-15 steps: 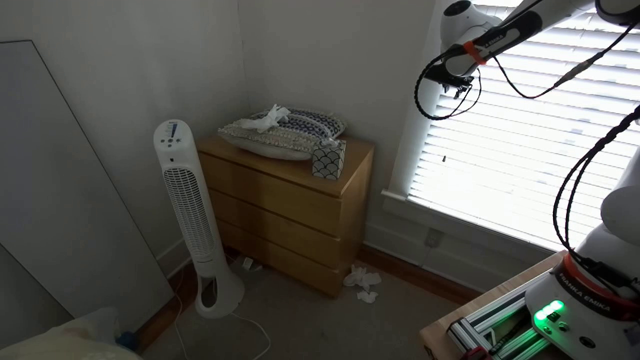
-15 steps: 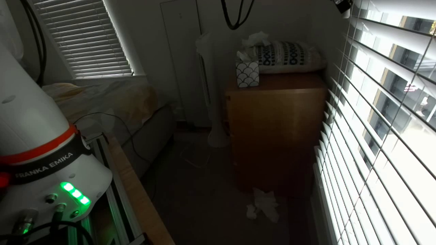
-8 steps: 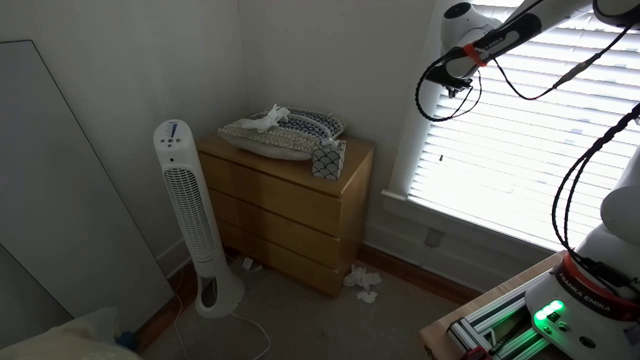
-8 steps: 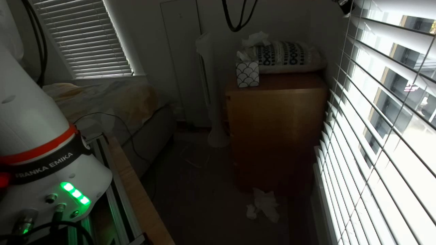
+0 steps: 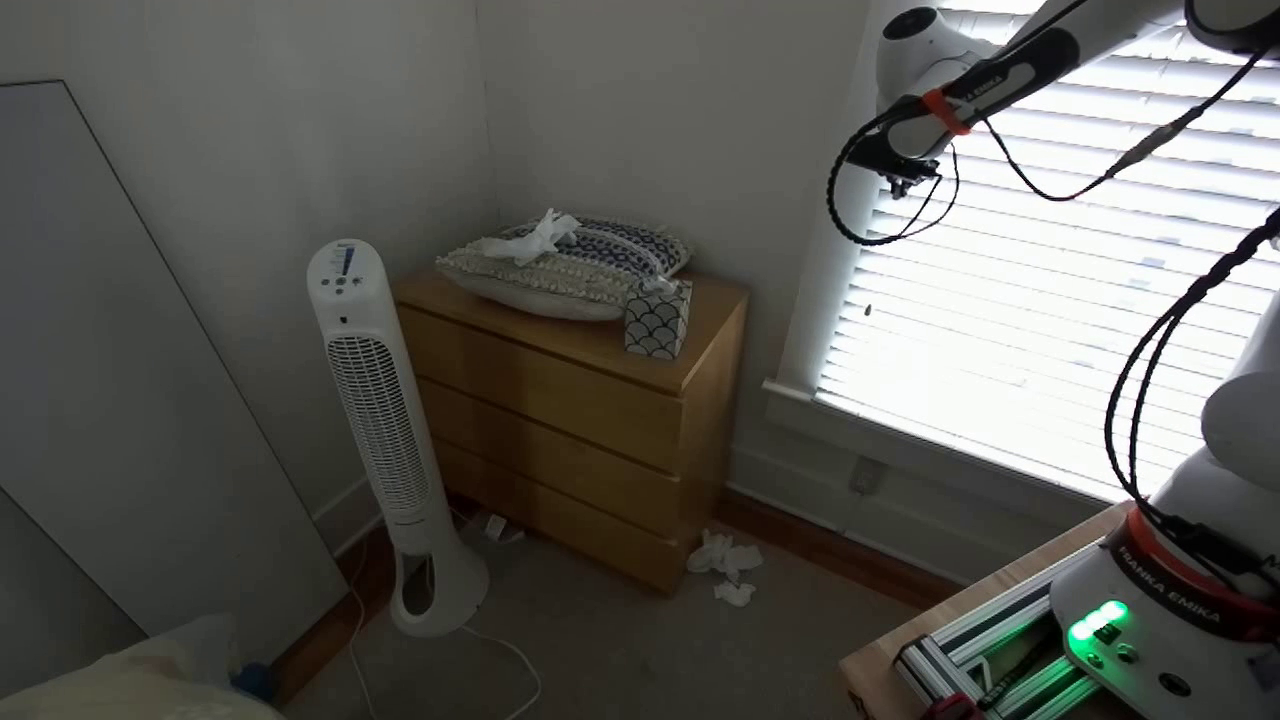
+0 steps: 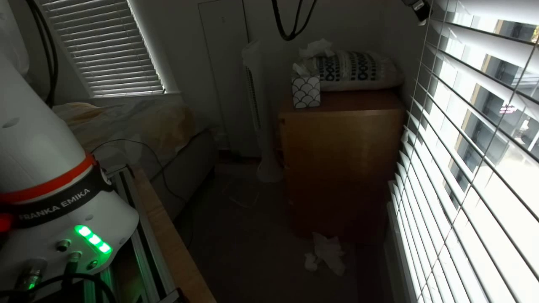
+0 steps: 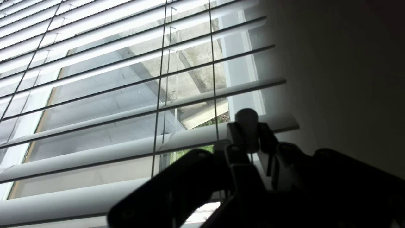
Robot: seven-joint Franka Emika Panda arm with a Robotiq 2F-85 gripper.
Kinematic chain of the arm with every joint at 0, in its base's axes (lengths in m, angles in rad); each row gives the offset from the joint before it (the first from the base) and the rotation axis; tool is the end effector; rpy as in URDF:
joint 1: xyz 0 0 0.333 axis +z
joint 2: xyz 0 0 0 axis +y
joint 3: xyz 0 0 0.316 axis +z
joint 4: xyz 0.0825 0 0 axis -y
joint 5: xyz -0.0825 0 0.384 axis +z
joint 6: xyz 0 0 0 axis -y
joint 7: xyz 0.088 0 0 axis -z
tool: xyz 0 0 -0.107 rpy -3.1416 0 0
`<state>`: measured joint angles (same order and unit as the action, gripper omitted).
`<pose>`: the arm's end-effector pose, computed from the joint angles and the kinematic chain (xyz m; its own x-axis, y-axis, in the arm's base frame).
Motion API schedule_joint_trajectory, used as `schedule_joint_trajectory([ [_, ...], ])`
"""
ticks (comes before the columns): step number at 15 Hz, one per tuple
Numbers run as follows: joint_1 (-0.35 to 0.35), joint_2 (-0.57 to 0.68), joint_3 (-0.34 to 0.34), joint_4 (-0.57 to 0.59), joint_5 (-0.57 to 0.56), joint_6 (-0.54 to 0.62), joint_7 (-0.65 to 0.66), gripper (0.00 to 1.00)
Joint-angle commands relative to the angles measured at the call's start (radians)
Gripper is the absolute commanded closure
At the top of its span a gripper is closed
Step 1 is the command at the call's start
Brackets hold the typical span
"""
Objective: Close the window blinds
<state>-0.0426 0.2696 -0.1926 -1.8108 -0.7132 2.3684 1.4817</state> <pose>0.6372 -0.1510 0.4286 0.2285 -0.7523 0.6180 -0.9413 -0.3328 -0.0571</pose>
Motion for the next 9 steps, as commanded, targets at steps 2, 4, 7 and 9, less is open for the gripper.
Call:
schedule_joint_trajectory([
  [2, 0.016, -0.021, 0.025, -0.045, 0.027, -0.013, -0.019, 0.96],
  [4, 0.022, -0.015, 0.031, -0.049, 0.027, -0.020, -0.015, 0.96],
  [7, 0.027, 0.014, 0.032, -0.049, 0.026, -0.043, -0.003, 0.96],
  [9, 0.023, 0.052, 0.032, -0.040, 0.042, -0.064, -0.007, 0.96],
])
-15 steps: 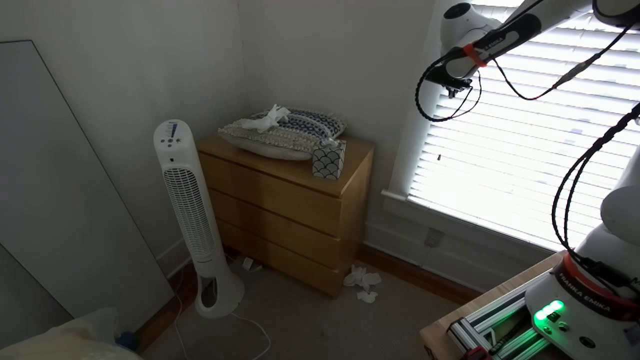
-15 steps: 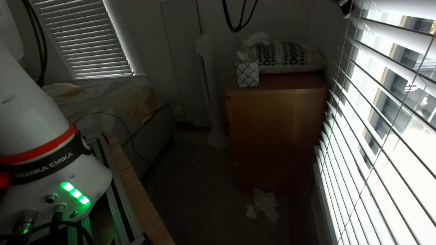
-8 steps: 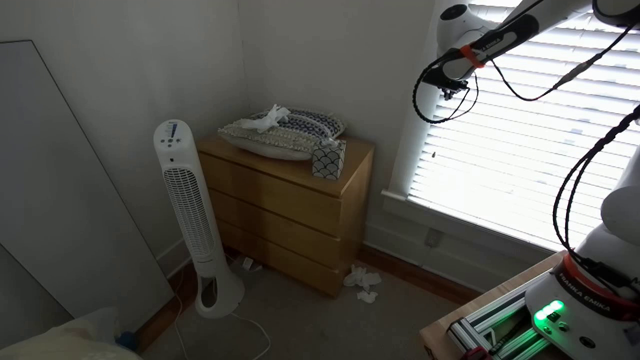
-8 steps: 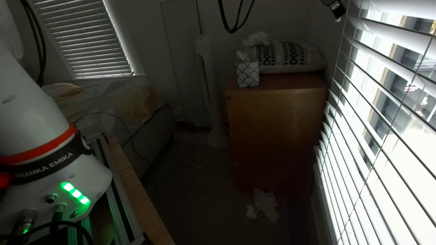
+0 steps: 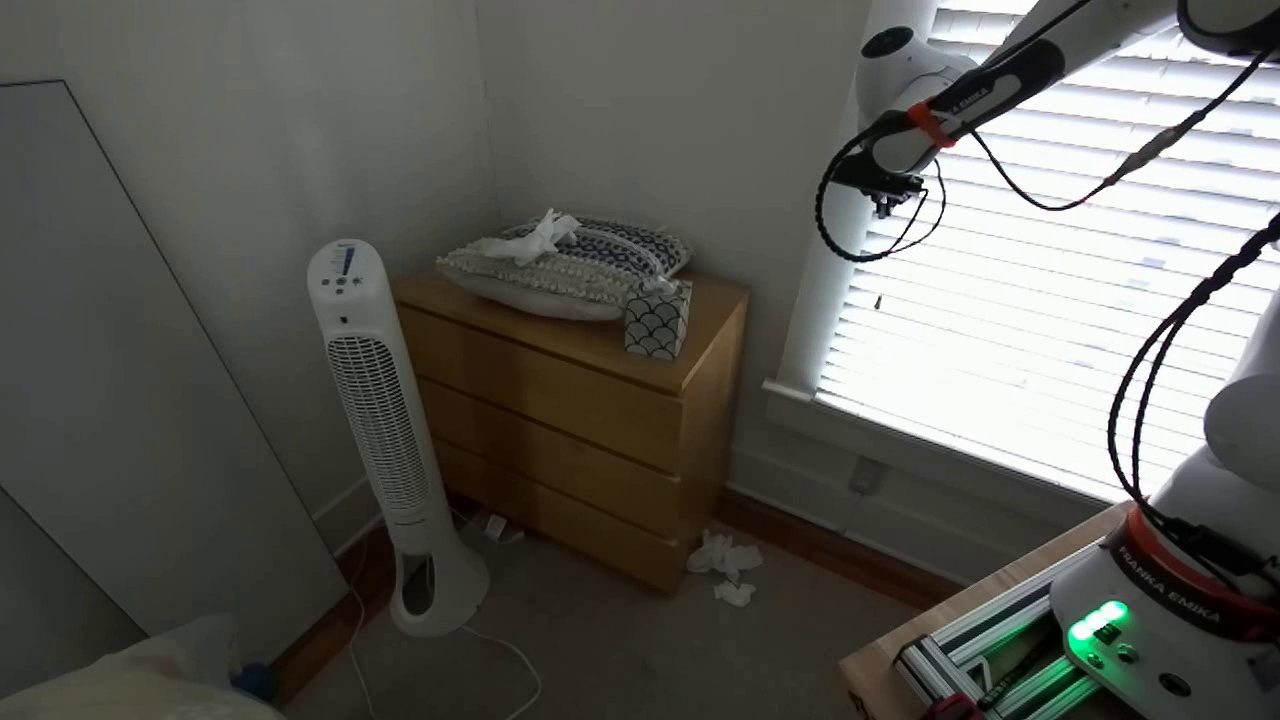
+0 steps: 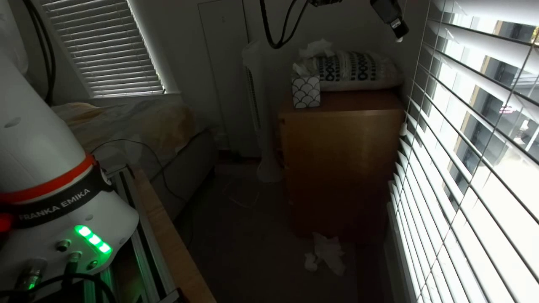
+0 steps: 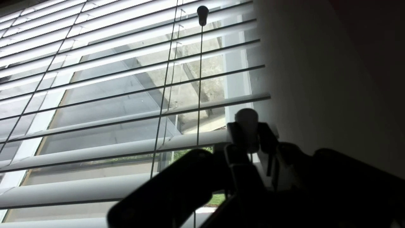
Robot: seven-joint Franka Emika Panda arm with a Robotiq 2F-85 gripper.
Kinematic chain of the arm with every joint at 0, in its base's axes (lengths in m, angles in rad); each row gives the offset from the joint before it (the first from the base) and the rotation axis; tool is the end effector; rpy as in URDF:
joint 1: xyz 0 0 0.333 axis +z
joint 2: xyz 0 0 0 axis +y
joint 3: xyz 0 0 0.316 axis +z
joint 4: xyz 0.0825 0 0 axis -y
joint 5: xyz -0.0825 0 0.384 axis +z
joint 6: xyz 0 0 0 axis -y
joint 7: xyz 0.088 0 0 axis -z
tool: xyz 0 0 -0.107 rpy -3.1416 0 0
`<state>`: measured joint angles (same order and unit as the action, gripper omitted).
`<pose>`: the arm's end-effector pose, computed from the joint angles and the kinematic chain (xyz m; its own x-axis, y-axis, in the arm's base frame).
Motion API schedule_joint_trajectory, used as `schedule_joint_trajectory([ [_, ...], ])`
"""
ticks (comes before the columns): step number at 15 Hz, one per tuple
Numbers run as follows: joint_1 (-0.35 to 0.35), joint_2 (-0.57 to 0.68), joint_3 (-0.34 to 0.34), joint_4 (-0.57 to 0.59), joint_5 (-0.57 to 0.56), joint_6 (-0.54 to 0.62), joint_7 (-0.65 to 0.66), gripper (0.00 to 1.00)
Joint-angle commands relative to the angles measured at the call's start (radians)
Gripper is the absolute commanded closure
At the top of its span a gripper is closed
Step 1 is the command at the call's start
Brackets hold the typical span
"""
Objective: Close the window blinds
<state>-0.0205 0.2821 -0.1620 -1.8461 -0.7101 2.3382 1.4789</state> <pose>0.6356 -0.1207 0.4001 0.2959 -0.7513 0.5899 -0.9318 -0.3628 0.0054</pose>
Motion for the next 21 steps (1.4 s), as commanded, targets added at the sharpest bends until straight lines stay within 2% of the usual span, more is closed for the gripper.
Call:
schedule_joint_trajectory([
  [1, -0.001, 0.059, 0.003, -0.001, 0.048, -0.040, -0.005, 0.96],
  [9, 0.035, 0.251, -0.003, 0.073, 0.104, -0.062, 0.034, 0.96],
  [21, 0.077, 0.517, -0.043, 0.290, 0.225, -0.153, 0.040, 0.96],
])
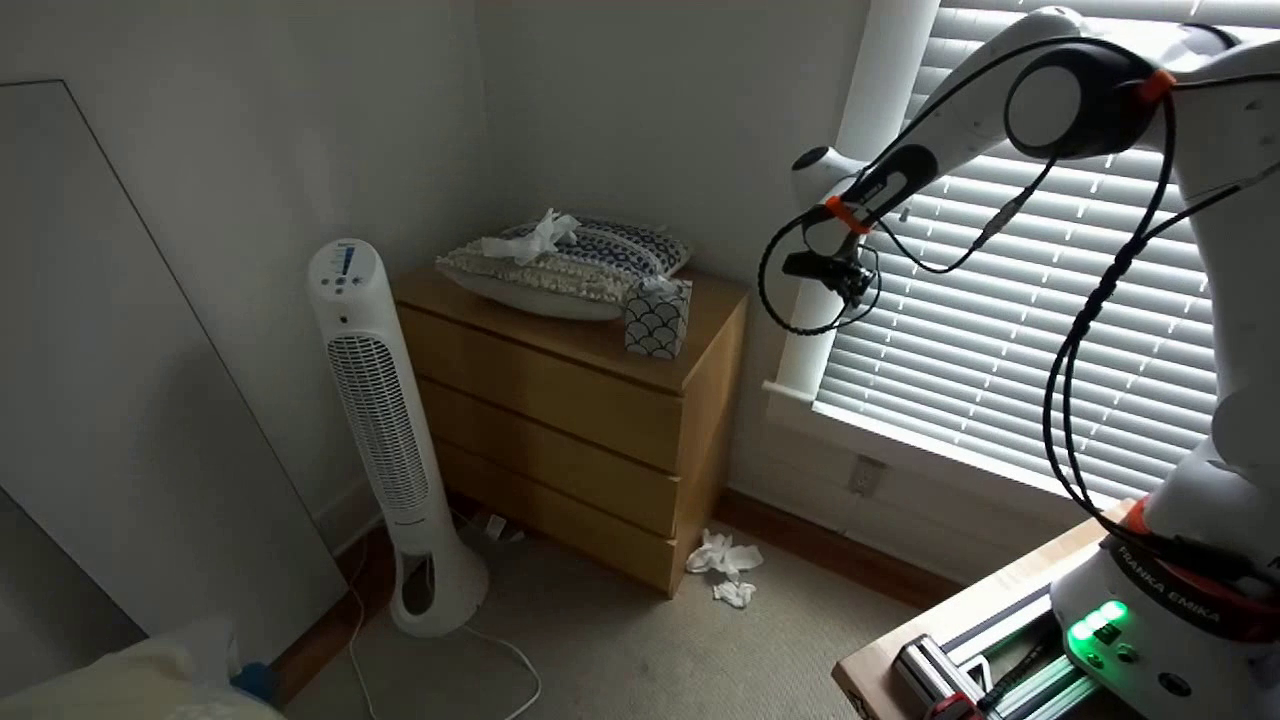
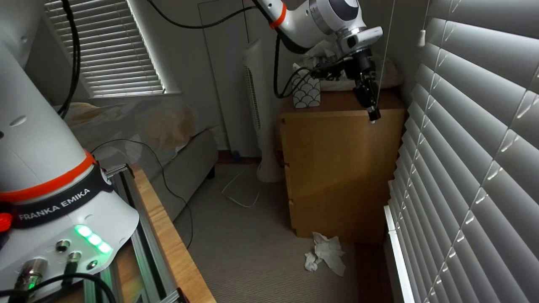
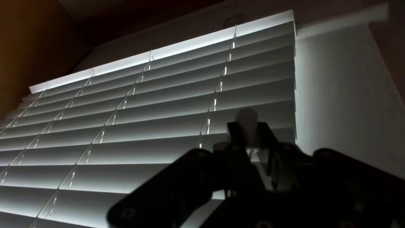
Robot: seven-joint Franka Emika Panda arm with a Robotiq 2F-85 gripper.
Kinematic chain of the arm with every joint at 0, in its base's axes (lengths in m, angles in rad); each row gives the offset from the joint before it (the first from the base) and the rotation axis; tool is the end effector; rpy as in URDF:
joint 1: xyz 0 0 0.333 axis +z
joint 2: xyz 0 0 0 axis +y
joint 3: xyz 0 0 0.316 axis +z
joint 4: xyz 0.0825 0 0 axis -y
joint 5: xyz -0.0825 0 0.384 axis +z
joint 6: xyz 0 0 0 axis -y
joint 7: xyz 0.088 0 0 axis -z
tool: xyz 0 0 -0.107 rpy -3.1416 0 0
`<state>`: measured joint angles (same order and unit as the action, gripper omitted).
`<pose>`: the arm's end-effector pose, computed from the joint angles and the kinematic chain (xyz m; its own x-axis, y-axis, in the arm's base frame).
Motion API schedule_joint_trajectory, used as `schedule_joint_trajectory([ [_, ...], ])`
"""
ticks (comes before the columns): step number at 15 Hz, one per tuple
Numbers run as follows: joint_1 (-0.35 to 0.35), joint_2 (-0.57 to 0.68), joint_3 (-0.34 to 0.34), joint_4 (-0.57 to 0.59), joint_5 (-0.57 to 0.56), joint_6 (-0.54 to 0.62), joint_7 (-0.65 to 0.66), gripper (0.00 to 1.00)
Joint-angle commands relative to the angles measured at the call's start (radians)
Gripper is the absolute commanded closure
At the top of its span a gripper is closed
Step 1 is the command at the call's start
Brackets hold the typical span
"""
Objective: Close the window blinds
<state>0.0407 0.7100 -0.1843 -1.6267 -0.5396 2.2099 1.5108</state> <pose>0.6741 -0.1001 0.2070 0.3279 -0.8255 0.4594 -0.9403 -0.2382 0.2430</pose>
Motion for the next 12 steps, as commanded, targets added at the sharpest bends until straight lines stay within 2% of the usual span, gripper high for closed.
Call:
schedule_joint_trajectory([
  [1, 0.018, 0.109, -0.028, 0.084, 0.064, -0.025, 0.007, 0.96],
  [4, 0.026, 0.139, -0.042, 0.123, 0.078, -0.033, 0.003, 0.96],
  [5, 0.028, 0.139, -0.047, 0.134, 0.077, -0.034, 0.000, 0.66],
  [6, 0.033, 0.135, -0.055, 0.139, 0.074, -0.033, 0.005, 0.56],
  [8, 0.036, 0.116, -0.057, 0.140, 0.081, -0.027, 0.001, 0.43],
  [12, 0.063, 0.025, -0.068, 0.106, 0.069, -0.022, 0.010, 0.12],
])
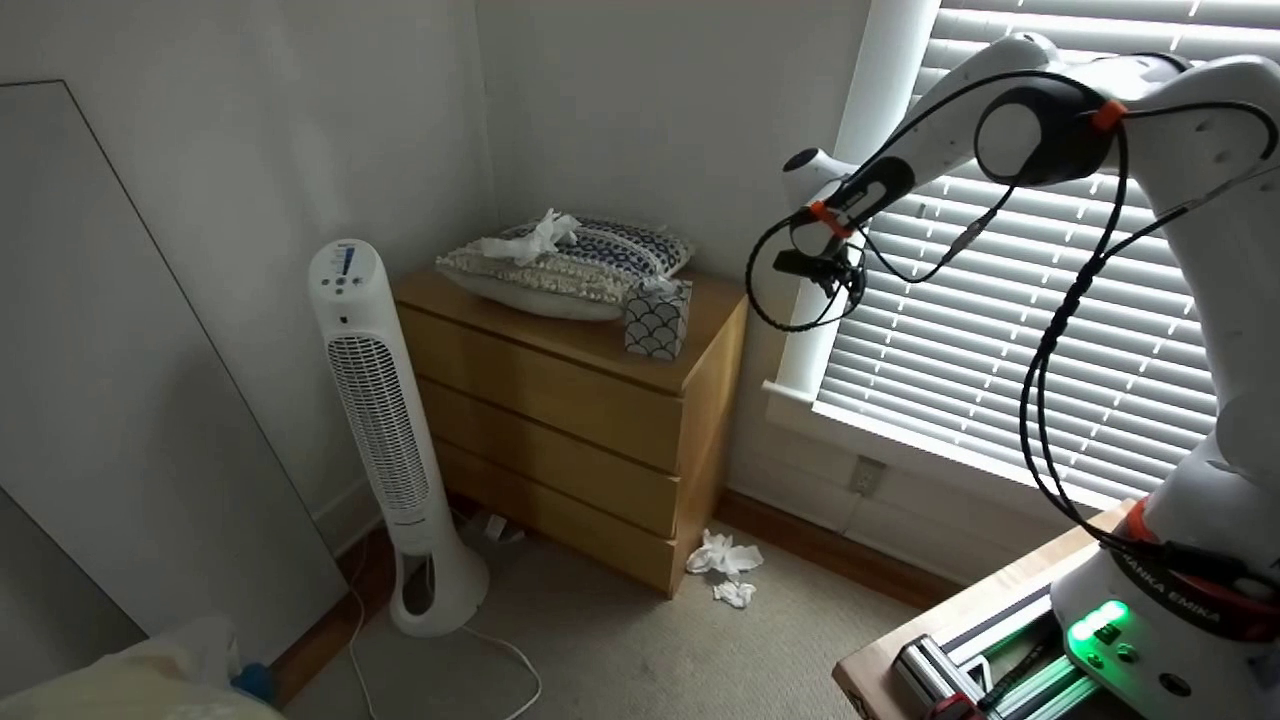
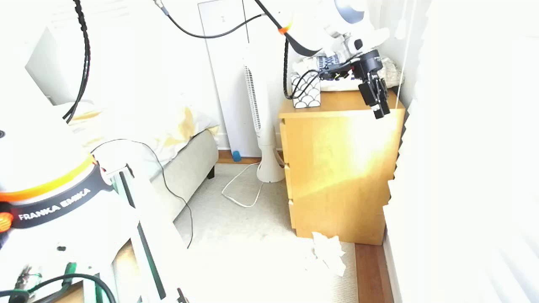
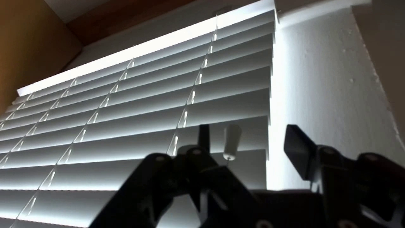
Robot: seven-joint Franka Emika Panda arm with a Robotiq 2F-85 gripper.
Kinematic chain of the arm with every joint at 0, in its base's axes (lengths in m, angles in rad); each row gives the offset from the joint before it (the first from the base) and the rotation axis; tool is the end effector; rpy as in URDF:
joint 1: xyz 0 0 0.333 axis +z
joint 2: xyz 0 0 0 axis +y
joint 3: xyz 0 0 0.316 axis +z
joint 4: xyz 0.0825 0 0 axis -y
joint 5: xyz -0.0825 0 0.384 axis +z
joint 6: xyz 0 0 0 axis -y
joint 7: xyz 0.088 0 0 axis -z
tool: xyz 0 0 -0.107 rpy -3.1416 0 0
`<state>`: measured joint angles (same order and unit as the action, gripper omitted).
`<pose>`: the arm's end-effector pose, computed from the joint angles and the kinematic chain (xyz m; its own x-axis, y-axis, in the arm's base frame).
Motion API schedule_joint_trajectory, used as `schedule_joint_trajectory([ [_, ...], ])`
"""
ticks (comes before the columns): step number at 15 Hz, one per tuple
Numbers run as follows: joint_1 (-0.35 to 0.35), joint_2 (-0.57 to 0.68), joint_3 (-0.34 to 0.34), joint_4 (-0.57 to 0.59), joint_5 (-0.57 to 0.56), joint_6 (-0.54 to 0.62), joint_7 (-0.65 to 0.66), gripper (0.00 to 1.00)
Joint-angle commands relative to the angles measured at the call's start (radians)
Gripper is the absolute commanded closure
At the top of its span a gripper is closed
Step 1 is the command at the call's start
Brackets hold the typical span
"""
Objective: Close the window blinds
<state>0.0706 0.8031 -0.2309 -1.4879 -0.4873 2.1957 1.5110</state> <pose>0.7033 -0.1028 0.2041 0.2864 -0.8261 0.4853 -0.9557 -0.2101 0.2062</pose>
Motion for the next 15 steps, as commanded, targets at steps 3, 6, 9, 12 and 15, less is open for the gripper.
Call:
schedule_joint_trajectory([
  [3, 0.041, -0.164, -0.013, -0.077, 0.018, 0.004, -0.003, 0.00],
  [6, 0.043, -0.294, 0.001, -0.150, 0.001, 0.053, -0.037, 0.00],
  [9, 0.036, -0.431, 0.012, -0.225, -0.011, 0.073, -0.101, 0.00],
  [12, 0.008, -0.572, 0.037, -0.301, 0.020, 0.024, -0.244, 0.00],
  [15, 0.003, -0.712, 0.045, -0.391, -0.019, -0.039, -0.306, 0.00],
])
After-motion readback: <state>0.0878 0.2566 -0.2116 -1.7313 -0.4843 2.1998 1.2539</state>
